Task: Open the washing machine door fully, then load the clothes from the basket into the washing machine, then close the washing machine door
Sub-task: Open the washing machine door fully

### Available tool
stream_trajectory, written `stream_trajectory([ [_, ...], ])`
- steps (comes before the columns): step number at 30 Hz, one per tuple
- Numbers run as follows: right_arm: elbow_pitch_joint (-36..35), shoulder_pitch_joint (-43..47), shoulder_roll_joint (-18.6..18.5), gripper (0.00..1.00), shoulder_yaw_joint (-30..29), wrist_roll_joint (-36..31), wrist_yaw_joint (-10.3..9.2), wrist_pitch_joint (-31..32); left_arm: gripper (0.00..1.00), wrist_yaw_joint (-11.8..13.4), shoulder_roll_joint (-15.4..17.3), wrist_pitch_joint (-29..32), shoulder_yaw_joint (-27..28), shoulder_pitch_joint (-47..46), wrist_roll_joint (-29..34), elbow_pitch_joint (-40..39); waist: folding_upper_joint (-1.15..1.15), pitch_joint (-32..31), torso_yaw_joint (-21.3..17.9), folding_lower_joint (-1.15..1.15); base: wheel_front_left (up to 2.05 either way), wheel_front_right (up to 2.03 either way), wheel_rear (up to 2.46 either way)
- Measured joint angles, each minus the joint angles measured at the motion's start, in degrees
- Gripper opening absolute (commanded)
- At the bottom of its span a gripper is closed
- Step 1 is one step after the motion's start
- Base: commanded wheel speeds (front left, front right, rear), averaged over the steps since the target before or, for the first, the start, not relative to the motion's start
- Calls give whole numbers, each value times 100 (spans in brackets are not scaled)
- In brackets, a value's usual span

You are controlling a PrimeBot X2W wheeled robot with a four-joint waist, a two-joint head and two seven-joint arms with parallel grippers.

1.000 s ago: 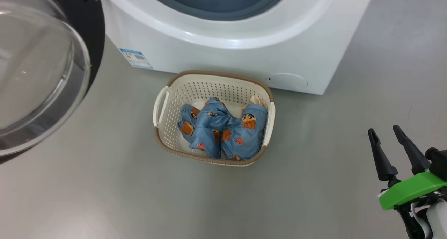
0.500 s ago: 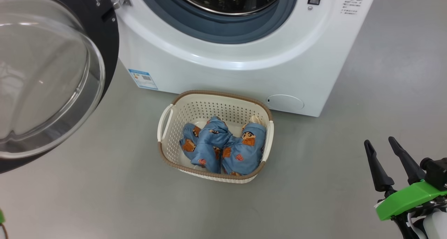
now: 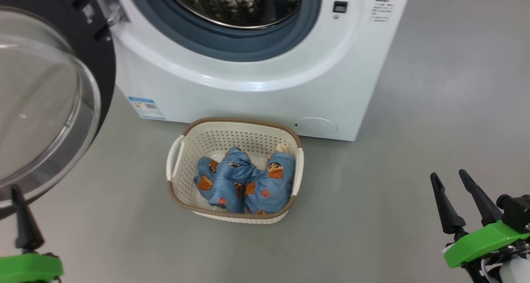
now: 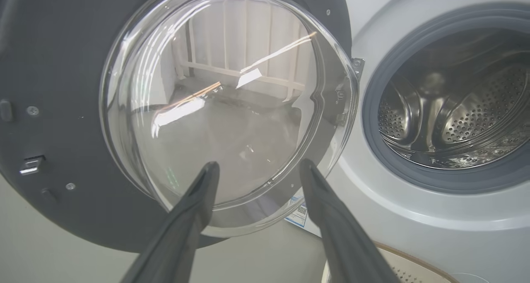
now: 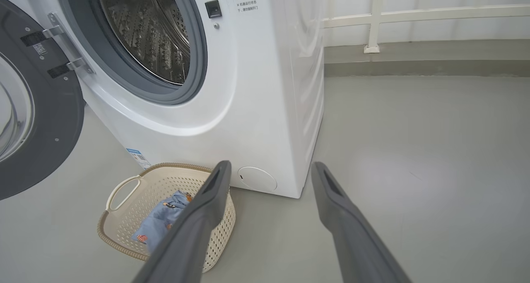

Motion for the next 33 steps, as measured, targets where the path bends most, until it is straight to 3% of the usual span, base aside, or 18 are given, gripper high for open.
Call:
stream_trajectory([
  [12, -48, 0, 48, 100, -66, 0, 0, 0, 100, 0, 65, 0, -959, 91, -181, -11, 0, -10, -585, 0, 0, 0, 0],
  [33, -118, 41, 104, 100, -76, 0, 0, 0, 100, 0, 127, 1, -1722, 339, -291, 210, 0, -228, -1560, 0, 0, 0, 0],
])
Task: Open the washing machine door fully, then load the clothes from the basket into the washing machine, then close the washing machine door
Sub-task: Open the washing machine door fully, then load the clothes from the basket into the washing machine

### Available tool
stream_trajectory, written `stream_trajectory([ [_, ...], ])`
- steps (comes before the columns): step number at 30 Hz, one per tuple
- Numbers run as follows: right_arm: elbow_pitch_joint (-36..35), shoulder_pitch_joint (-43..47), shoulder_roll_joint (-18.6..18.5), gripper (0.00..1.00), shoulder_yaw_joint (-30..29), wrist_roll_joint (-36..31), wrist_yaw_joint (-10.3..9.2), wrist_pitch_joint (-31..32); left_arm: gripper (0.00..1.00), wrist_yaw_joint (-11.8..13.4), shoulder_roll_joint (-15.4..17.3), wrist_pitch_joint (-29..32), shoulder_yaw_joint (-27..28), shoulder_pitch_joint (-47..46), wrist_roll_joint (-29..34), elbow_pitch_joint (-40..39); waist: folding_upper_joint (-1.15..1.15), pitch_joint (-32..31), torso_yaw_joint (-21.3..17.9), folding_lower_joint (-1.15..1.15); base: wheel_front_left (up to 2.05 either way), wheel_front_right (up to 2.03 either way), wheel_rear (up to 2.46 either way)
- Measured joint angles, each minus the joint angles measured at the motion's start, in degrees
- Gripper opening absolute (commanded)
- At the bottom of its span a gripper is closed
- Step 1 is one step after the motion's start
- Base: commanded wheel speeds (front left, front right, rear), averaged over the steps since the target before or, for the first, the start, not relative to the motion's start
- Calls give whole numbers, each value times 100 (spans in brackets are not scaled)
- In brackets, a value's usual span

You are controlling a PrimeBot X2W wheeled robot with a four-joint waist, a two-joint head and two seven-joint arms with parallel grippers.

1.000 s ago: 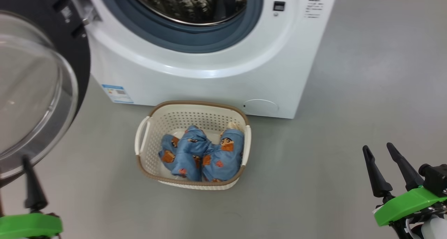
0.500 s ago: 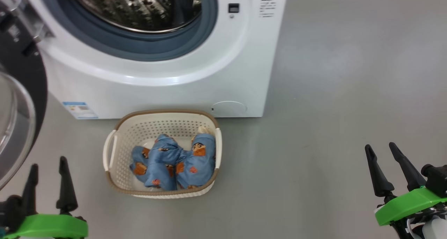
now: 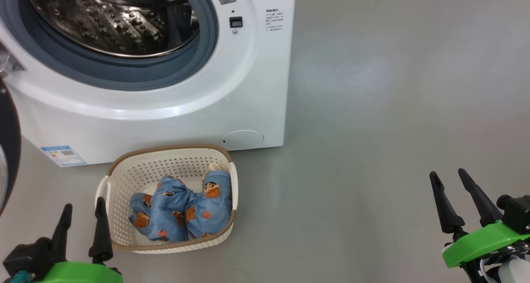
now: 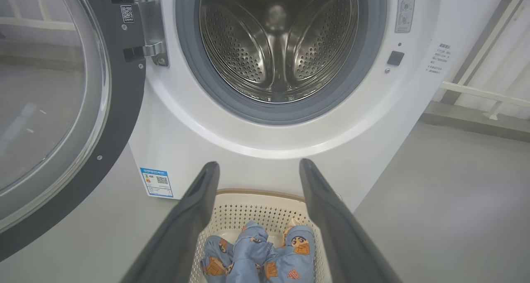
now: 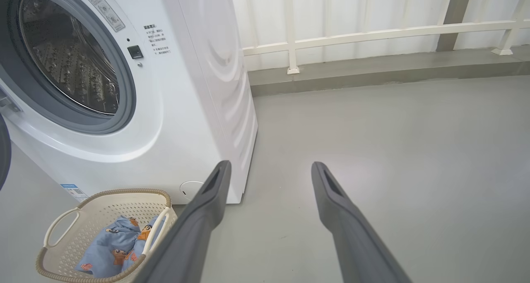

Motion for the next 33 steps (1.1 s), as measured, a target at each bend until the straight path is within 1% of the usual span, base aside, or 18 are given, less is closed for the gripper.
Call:
stream_trajectory([
  [11, -22, 26, 38, 100, -69, 0, 0, 0, 100, 0, 69, 0, -86, 2, -13, -11, 0, -33, -119, 0, 0, 0, 0],
  [26, -26, 25, 69, 100, -116, 0, 0, 0, 100, 0, 92, 0, -140, -2, -20, -57, 0, 63, -46, 0, 0, 0, 0],
  [33, -26, 25, 77, 100, -116, 0, 0, 0, 100, 0, 110, 0, -202, -6, -187, -76, 0, 95, -5, 0, 2, -8, 6],
])
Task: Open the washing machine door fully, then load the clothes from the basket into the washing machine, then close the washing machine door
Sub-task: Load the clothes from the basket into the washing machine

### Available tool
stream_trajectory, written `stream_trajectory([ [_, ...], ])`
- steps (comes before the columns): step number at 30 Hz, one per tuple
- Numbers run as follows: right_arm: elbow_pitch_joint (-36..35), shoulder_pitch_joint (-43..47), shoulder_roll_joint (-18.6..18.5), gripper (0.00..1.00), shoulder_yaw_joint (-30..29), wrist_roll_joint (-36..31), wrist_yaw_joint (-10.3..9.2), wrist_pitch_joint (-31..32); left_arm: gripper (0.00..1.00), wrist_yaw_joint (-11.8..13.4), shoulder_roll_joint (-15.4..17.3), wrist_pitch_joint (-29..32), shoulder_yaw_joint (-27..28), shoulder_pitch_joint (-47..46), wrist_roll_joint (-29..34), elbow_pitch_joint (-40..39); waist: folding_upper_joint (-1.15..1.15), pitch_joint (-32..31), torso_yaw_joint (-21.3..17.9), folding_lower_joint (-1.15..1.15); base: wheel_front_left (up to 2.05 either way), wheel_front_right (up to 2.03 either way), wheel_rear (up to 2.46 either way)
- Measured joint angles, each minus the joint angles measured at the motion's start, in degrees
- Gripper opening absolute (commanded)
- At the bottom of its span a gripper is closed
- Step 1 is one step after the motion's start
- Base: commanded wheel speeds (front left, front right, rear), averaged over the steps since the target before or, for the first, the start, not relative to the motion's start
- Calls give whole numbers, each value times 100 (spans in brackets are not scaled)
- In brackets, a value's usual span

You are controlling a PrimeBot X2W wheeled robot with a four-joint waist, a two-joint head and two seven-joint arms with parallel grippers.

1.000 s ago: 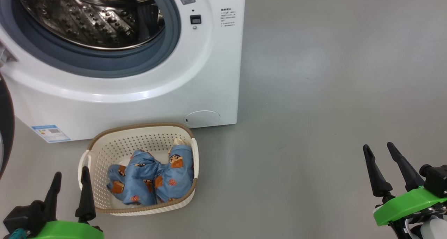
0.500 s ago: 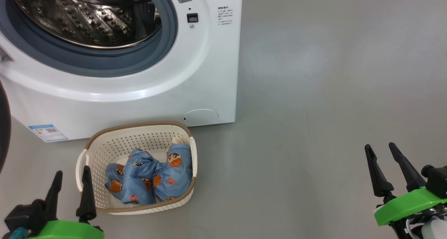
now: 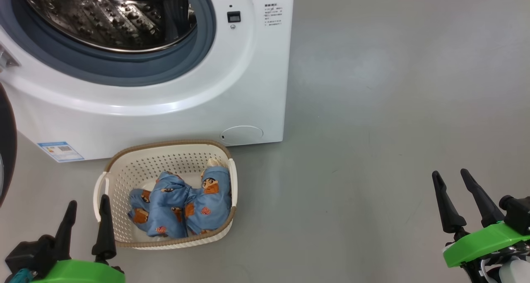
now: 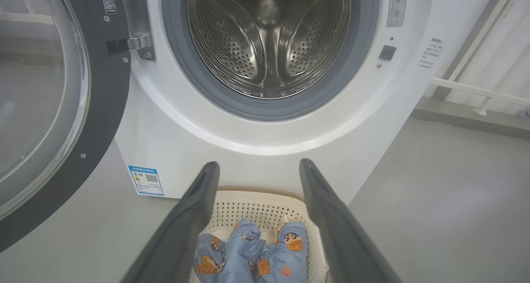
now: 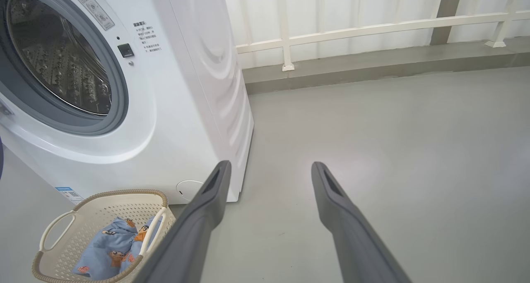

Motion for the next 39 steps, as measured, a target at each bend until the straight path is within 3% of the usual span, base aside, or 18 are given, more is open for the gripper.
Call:
stream_trajectory([
  [20, -1, -29, 40, 100, 11, 0, 0, 0, 100, 0, 80, 0, -104, -69, -77, -34, 0, 131, 33, 0, 74, -131, 57],
  [39, 1, -30, 44, 100, 27, 0, 0, 0, 100, 0, 75, 0, -130, -153, -69, 60, 0, 103, 35, 0, 9, -9, 0],
])
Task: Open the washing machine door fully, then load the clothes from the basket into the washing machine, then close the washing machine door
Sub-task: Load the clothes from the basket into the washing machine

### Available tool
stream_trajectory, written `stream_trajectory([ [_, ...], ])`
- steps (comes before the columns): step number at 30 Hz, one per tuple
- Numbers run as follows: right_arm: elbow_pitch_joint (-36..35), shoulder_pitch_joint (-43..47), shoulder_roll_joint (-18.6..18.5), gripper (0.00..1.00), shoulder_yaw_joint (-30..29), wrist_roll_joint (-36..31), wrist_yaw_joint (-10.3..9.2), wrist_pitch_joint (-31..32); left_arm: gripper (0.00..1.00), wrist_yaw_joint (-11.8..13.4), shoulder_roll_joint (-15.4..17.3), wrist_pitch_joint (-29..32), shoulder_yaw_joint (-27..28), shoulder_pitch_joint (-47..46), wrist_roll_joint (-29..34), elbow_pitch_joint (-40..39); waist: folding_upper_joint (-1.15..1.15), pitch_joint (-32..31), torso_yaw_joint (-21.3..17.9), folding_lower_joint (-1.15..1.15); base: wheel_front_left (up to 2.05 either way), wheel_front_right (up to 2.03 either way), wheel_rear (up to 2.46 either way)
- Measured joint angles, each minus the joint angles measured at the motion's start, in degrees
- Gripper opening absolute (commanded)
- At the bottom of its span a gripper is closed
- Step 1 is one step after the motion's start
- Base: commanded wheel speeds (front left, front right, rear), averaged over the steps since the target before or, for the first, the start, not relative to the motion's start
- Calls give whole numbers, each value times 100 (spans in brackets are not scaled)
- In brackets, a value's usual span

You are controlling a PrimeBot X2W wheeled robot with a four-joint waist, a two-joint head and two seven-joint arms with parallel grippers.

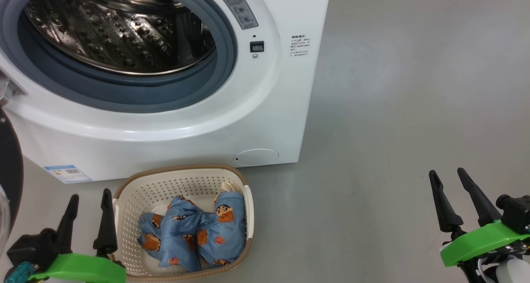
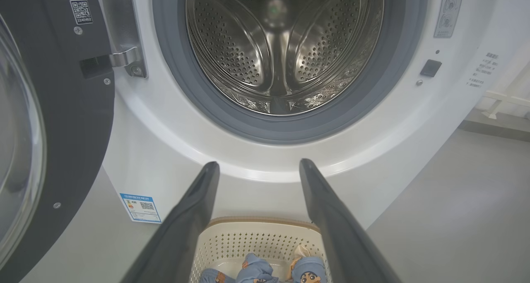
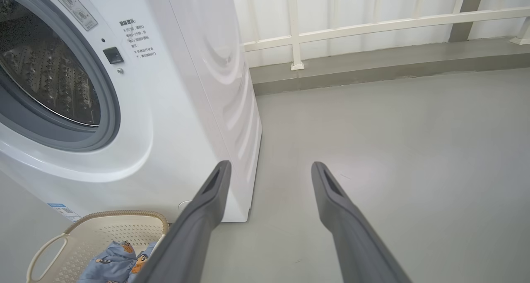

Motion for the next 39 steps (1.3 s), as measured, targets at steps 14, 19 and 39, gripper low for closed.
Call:
stream_trajectory([
  [14, -64, -2, 35, 100, 75, -1, 0, 0, 100, 0, 1, 1, -272, -2, -19, 409, 0, 168, -35, 0, 0, 0, 0],
  [19, -94, -55, 111, 100, 98, -2, 0, 0, 100, 0, 8, 5, -478, -154, -70, 858, 0, 365, -71, 0, 0, 0, 0],
  [39, -280, -1000, 318, 100, 215, -59, 0, 0, 100, 0, 221, 5, -1557, -2198, -661, 3490, 0, 1781, -276, 0, 0, 0, 0],
])
